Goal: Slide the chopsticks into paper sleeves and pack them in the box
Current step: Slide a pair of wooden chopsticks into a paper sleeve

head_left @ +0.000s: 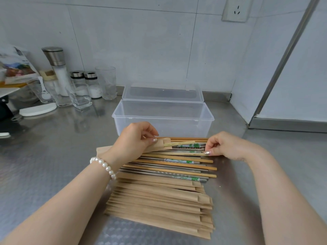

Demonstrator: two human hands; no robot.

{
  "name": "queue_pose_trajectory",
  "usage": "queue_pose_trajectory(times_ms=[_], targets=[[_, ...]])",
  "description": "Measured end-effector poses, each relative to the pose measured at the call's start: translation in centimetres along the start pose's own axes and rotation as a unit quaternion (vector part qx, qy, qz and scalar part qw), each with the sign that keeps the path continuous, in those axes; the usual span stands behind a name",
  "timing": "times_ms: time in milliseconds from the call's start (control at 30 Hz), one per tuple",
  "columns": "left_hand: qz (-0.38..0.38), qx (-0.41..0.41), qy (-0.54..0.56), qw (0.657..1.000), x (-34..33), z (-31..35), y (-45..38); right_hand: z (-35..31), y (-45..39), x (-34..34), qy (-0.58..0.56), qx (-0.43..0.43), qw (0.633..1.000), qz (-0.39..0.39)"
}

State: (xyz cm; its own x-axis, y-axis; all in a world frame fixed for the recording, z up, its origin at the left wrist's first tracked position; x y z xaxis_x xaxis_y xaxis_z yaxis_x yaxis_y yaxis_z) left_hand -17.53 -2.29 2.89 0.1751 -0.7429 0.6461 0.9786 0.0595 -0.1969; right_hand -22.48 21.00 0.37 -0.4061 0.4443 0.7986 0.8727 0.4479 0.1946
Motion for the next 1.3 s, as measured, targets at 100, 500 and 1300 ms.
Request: queue_pose_trajectory(times_ms=[100, 500, 1300], targets=[[0.007, 0.0, 0.006, 1.0, 0.2, 0.0, 0.0, -0.2, 0.3, 0.7, -0.069, 0.015, 0.997, 0.029], [0.03, -0.016, 0.057, 0.998, 0.8, 0.4, 0.1, -1.8, 1.0, 3.6, -0.412, 0.092, 0.861, 0.283], [-0.001, 0.027, 0.063, 0.998, 0.9, -0.3, -0.2, 3.6, 5.1, 7.8, -0.557, 0.068, 0.637, 0.529]])
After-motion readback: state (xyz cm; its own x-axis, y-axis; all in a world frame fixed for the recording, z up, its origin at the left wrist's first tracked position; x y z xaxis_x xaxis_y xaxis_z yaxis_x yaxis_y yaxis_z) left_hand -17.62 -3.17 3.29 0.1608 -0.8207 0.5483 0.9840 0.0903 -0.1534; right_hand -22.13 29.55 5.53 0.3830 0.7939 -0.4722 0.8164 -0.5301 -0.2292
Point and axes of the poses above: each hand's wrist, its own y-axis away from the middle knuckle, its own x-axis out of the back of the hand, z = x × y, the point moved 7 cm from there along -y, towards the middle knuckle, and after that the axes turned 5 degrees about x, right-handed, at the moved point
